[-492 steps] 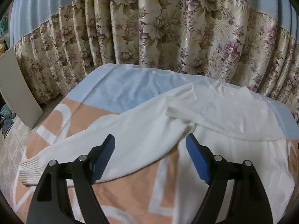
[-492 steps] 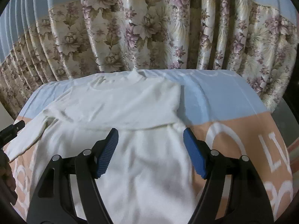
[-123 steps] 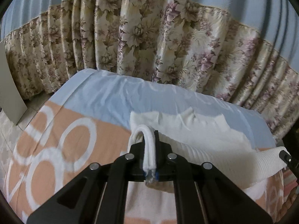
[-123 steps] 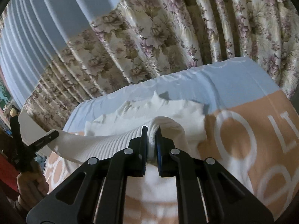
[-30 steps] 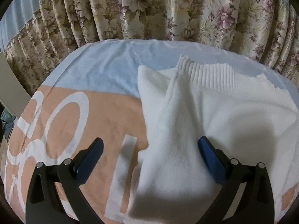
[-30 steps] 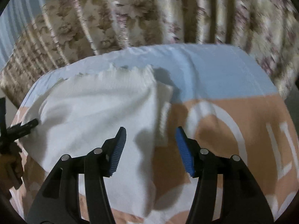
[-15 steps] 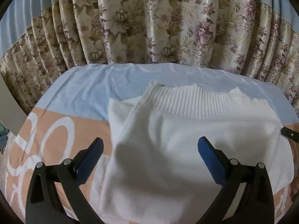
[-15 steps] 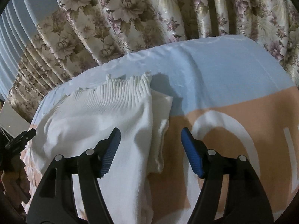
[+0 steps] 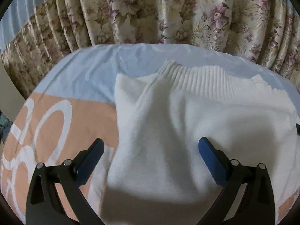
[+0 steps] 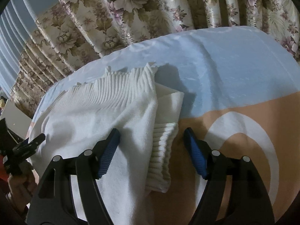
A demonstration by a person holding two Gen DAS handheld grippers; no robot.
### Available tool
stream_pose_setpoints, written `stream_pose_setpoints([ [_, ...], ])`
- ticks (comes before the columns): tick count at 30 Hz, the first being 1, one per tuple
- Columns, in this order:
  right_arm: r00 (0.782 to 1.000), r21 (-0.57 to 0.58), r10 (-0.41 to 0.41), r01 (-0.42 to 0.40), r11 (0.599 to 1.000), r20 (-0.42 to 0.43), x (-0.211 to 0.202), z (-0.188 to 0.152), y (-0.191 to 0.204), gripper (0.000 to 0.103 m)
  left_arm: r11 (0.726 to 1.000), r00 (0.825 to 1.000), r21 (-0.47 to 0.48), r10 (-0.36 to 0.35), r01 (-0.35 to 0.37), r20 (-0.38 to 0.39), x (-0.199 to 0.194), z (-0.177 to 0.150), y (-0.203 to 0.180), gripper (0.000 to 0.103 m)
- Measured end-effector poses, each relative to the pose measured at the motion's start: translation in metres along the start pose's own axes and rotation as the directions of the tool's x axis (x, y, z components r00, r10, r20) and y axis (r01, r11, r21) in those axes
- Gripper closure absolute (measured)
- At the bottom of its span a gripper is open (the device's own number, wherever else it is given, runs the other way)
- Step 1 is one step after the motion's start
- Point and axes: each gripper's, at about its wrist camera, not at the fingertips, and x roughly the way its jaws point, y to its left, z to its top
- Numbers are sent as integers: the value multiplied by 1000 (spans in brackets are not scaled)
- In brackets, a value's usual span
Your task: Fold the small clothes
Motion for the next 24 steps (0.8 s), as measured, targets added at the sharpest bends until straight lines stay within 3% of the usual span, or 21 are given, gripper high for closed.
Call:
stream_pose_setpoints([
  [3,999,-10,36,-36,999,-6,1,0,5,69,1000,1000,-19,-14,14,-4,1,-1,6,1],
  [7,1000,-37,10,-10,999,1,-1,2,15,81,1000,1000,-3,-6,6,3,2,1,7,1],
  [19,999,-30,-25,26,999,27,-17,9,26,85,1000,1000,-25,18,-18,-6,4,5,14,1],
  [24,999,-26,-32,33,999,29,-27,21,40,85,998,999,-53,-34,34,11,-8,7,14,1],
])
